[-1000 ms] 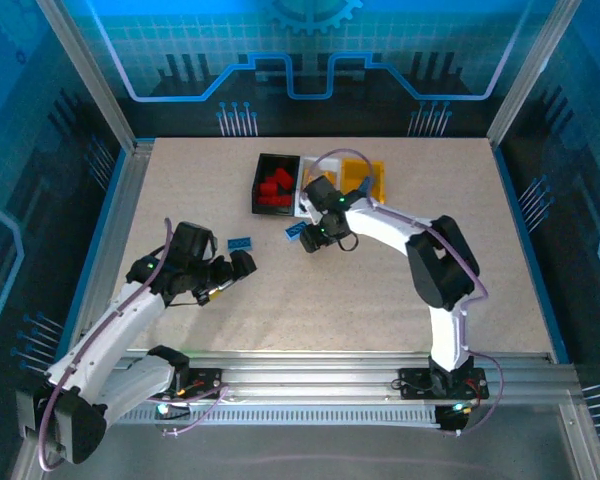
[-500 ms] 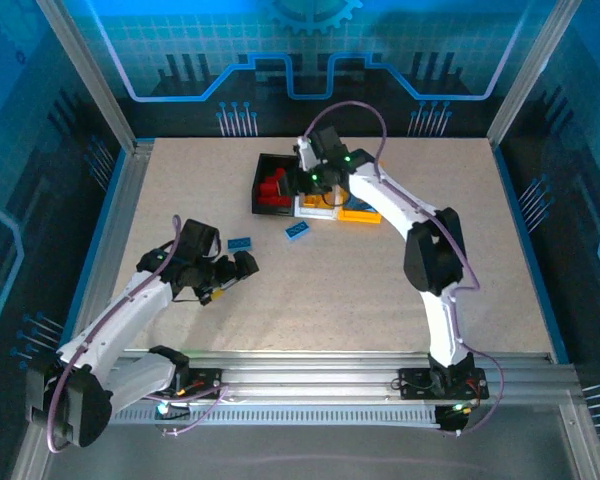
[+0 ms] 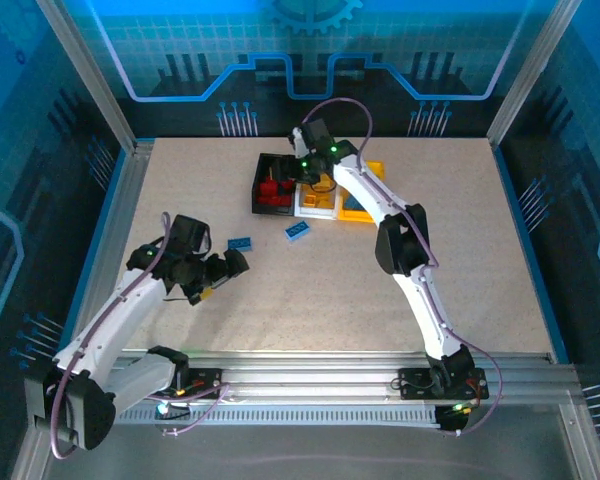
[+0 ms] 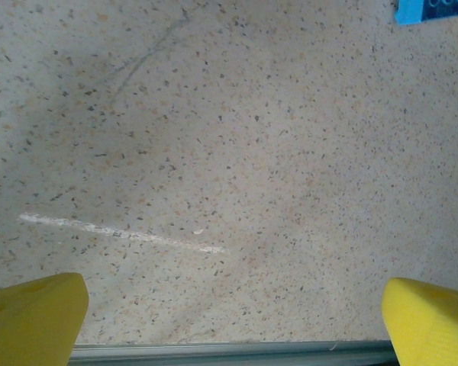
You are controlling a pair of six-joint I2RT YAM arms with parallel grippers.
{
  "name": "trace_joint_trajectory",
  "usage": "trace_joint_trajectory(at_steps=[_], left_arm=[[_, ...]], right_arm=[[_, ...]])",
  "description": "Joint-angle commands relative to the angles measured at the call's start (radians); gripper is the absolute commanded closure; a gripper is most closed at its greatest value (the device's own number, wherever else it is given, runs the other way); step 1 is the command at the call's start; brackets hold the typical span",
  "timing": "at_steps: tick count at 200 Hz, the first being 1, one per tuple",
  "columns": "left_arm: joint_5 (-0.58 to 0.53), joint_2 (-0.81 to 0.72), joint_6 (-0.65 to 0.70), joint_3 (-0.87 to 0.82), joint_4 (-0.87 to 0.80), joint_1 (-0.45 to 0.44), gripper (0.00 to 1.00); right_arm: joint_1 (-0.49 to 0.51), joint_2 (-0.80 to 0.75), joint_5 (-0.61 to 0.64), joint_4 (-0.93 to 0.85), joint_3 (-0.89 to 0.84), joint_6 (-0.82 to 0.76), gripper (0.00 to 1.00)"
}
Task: Sort the legos into containers by color
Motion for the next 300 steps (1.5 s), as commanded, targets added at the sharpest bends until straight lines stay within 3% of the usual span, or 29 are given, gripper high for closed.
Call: trace_joint_trajectory(at_steps=[1, 38, 99, 119, 174, 208, 258, 300], left_arm=[[-0.017, -0.003, 0.031, 0.034, -0.053, 0.018, 0.01], [-0.025, 0.070, 0.060, 0.078, -0.056, 0.035, 0.01], [-0.087, 0.311, 0.175, 0.246, -0.046, 0.039, 0.01], [-0.123, 0.422, 0.221, 0.307, -0.046, 0.039, 0.01], [-0.209, 0.711, 0.317, 0.489, -0.029, 0.038, 0.01], [-0.239, 0.873, 0.369, 0.610, -0.044, 0.041, 0.01], [-0.255, 0.967, 0.394, 0.678, -0.063, 0.050, 0.05], [-0.251, 1.011, 0.401, 0.691, -0.049, 0.059, 0.07]], right_arm=[[-0.010, 0.025, -0.018, -0.026, 0.032, 0.027, 0.34], [-0.009, 0.010, -0.016, -0.025, 0.022, 0.029, 0.21], [-0.016, -0.097, -0.016, -0.041, -0.040, -0.012, 0.18], [-0.014, -0.212, -0.007, -0.015, -0.163, -0.035, 0.18], [-0.011, -0.699, 0.042, 0.115, -0.760, -0.088, 0.18], [-0.020, -0.926, 0.083, 0.120, -1.033, -0.086, 0.18], [-0.019, -1.037, 0.106, 0.135, -1.205, -0.043, 0.18], [-0.013, -1.031, 0.116, 0.139, -1.200, -0.027, 0.18]])
